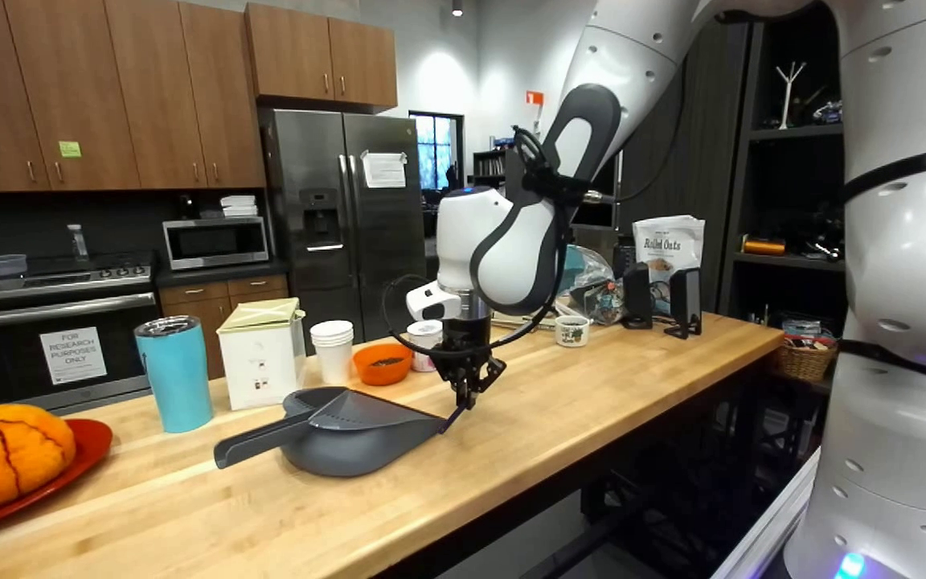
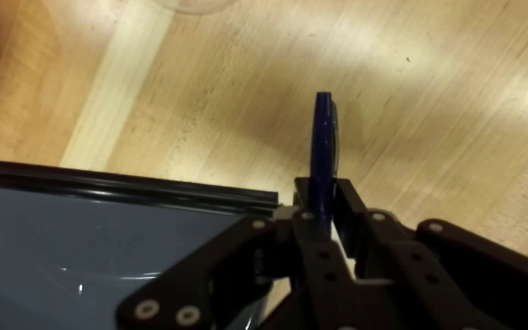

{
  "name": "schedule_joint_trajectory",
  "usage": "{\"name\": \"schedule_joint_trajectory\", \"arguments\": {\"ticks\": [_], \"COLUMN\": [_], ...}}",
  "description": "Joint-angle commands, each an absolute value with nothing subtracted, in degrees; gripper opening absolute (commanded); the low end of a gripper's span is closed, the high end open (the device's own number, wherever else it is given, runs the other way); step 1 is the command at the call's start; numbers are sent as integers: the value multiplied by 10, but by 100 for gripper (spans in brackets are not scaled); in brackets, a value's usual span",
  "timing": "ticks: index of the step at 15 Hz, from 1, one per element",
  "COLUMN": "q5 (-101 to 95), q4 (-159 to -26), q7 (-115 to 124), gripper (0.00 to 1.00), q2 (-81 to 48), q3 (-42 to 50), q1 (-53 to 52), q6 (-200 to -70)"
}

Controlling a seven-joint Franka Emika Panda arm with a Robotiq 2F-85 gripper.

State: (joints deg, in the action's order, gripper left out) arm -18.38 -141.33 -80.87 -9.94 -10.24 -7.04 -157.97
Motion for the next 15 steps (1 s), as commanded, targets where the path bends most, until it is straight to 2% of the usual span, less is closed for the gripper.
{"name": "schedule_joint_trajectory", "arguments": {"ticks": [1,9,15], "q5": [-181,-205,-291], "q4": [-1406,-1377,-1334], "q7": [-779,-703,-543], "gripper": [4,4,4], "q2": [-70,-56,-85], "q3": [-105,-101,-92], "q1": [-77,-95,-116], "q6": [-1565,-1561,-1564]}}
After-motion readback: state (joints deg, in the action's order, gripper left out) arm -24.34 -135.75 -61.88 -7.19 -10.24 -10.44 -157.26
